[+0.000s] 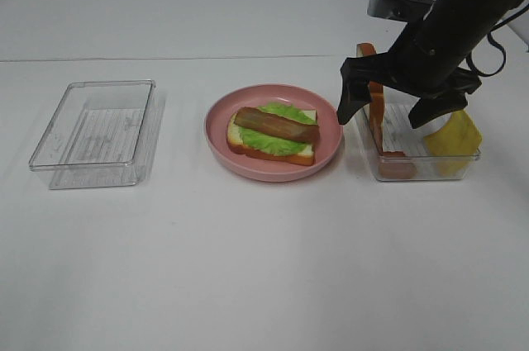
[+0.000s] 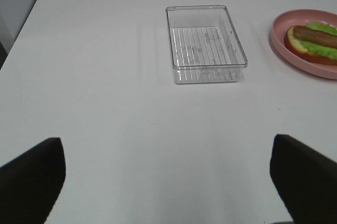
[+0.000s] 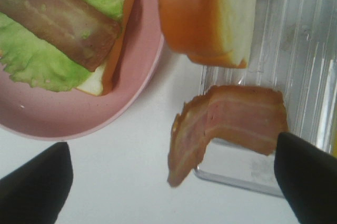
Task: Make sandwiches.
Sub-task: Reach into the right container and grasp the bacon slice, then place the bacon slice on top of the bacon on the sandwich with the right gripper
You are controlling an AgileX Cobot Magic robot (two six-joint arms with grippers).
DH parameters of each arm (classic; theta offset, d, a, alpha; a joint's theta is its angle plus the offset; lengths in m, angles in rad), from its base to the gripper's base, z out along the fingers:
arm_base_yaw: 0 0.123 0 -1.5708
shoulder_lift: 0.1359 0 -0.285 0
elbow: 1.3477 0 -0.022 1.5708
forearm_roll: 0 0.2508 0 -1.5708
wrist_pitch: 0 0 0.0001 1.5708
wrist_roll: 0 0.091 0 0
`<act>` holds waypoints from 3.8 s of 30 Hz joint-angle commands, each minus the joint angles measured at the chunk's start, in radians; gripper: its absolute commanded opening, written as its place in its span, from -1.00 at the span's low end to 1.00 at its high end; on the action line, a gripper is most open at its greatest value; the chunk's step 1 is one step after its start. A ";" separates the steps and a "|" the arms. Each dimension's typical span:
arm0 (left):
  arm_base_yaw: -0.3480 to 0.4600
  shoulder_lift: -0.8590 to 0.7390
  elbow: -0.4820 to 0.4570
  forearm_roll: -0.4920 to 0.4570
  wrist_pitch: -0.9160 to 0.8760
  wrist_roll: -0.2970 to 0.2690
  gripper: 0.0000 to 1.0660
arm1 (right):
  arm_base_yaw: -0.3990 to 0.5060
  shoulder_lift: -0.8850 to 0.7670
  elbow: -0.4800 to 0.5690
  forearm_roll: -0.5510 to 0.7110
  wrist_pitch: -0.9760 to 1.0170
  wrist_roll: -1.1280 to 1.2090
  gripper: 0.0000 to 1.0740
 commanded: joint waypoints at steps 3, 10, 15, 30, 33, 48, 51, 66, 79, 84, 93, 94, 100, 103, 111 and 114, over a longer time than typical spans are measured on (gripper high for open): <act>-0.002 -0.022 0.006 -0.006 -0.010 -0.009 0.83 | 0.000 0.059 -0.026 0.006 -0.014 -0.027 0.83; -0.002 -0.022 0.006 -0.006 -0.010 -0.009 0.83 | 0.000 0.093 -0.026 0.000 -0.025 -0.045 0.62; -0.002 -0.022 0.006 -0.006 -0.010 -0.009 0.83 | 0.000 0.099 -0.026 -0.010 -0.038 -0.045 0.16; -0.002 -0.022 0.006 -0.006 -0.010 -0.009 0.83 | 0.000 0.099 -0.026 -0.014 -0.043 -0.042 -0.31; -0.002 -0.022 0.006 -0.006 -0.010 -0.009 0.83 | 0.000 0.099 -0.026 -0.014 -0.044 -0.042 -0.31; -0.002 -0.022 0.006 -0.006 -0.010 -0.009 0.83 | 0.000 0.079 -0.026 -0.011 -0.025 0.000 -1.00; -0.002 -0.022 0.006 -0.006 -0.010 -0.009 0.83 | 0.000 0.062 -0.026 -0.011 -0.023 0.000 -1.00; -0.002 -0.022 0.006 -0.006 -0.010 -0.009 0.83 | 0.000 -0.215 -0.026 0.104 0.136 0.029 -1.00; -0.002 -0.022 0.006 -0.006 -0.010 -0.009 0.83 | 0.168 -0.225 -0.048 0.358 -0.080 -0.110 -1.00; -0.002 -0.022 0.006 -0.006 -0.010 -0.009 0.83 | 0.259 -0.116 -0.166 0.365 -0.104 -0.115 -1.00; -0.002 -0.021 0.006 -0.006 -0.010 -0.008 0.83 | 0.324 0.129 -0.397 0.370 -0.084 -0.125 -1.00; -0.002 -0.021 0.006 -0.006 -0.010 -0.008 0.83 | 0.325 0.151 -0.414 0.371 -0.081 -0.131 -1.00; -0.002 -0.021 0.006 -0.006 -0.010 -0.008 0.83 | 0.325 0.234 -0.459 0.341 -0.077 -0.137 -1.00; -0.002 -0.021 0.006 -0.006 -0.010 -0.008 0.83 | 0.324 0.255 -0.459 0.294 -0.074 -0.136 -1.00; -0.002 -0.021 0.006 -0.006 -0.010 -0.008 0.83 | 0.324 0.273 -0.459 0.229 -0.073 -0.135 -1.00; -0.002 -0.021 0.006 -0.006 -0.010 -0.008 0.83 | 0.324 0.273 -0.459 0.173 -0.069 -0.123 -1.00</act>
